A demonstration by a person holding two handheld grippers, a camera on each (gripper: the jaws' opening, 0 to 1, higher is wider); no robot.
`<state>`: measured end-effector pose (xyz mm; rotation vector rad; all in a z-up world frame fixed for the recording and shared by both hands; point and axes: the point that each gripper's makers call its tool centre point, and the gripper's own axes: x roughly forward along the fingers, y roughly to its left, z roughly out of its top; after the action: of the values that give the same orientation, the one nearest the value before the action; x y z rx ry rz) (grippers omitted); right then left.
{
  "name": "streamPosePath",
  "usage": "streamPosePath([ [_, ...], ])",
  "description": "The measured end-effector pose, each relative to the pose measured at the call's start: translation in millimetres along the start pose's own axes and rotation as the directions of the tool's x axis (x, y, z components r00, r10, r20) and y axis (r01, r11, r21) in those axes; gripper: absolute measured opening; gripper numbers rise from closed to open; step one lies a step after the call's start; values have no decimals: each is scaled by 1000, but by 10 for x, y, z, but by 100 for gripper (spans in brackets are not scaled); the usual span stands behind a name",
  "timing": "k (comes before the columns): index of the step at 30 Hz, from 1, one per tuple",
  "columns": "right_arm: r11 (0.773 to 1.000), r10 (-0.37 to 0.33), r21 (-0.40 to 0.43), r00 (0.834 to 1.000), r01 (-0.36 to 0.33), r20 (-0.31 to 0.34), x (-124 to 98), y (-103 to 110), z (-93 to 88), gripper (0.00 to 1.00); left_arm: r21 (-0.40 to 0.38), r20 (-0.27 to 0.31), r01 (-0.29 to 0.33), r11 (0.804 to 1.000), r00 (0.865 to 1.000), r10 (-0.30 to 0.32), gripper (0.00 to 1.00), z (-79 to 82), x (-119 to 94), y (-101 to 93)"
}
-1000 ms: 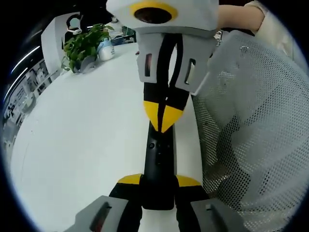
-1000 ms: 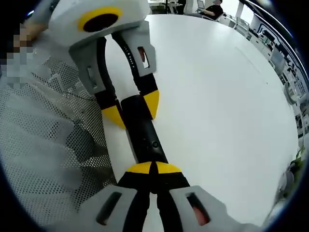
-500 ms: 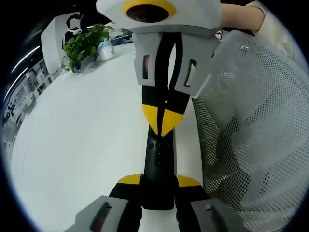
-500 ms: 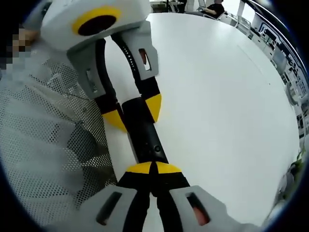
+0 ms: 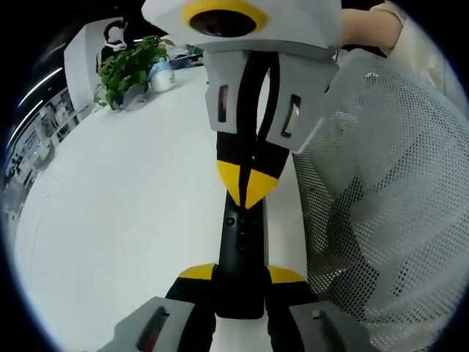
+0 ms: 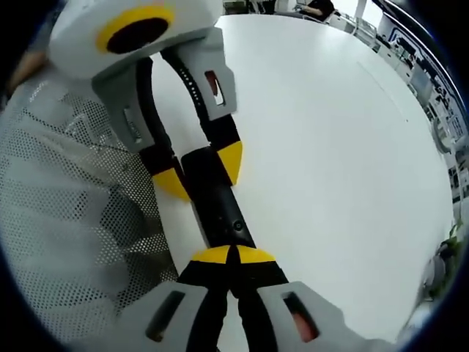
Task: Press the specified remote control buttons in sequence, fully releasing each button before pressing the next.
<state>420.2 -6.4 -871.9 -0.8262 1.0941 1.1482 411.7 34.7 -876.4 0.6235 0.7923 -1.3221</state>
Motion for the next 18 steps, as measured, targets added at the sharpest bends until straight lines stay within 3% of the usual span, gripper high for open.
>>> streamPosePath([
  [5, 999, -13, -31, 998, 11, -54, 6, 4, -4, 0, -16, 14, 6, 1000, 1000, -6, 25, 1, -4, 1],
  [8, 1000, -12, -29, 998, 10, -62, 3, -3, -7, 0, 14, 20, 13, 1000, 1000, -13, 25, -5, -5, -5],
  [12, 997, 16, 70, 1000, -14, -23, -2, -23, -19, 0, 23, 17, 14, 1000, 1000, -14, 25, -4, -4, -5],
  [18, 999, -33, 12, 999, 33, 19, -14, 10, -21, 0, 10, 19, 13, 1000, 1000, -13, 25, -2, -4, -1],
])
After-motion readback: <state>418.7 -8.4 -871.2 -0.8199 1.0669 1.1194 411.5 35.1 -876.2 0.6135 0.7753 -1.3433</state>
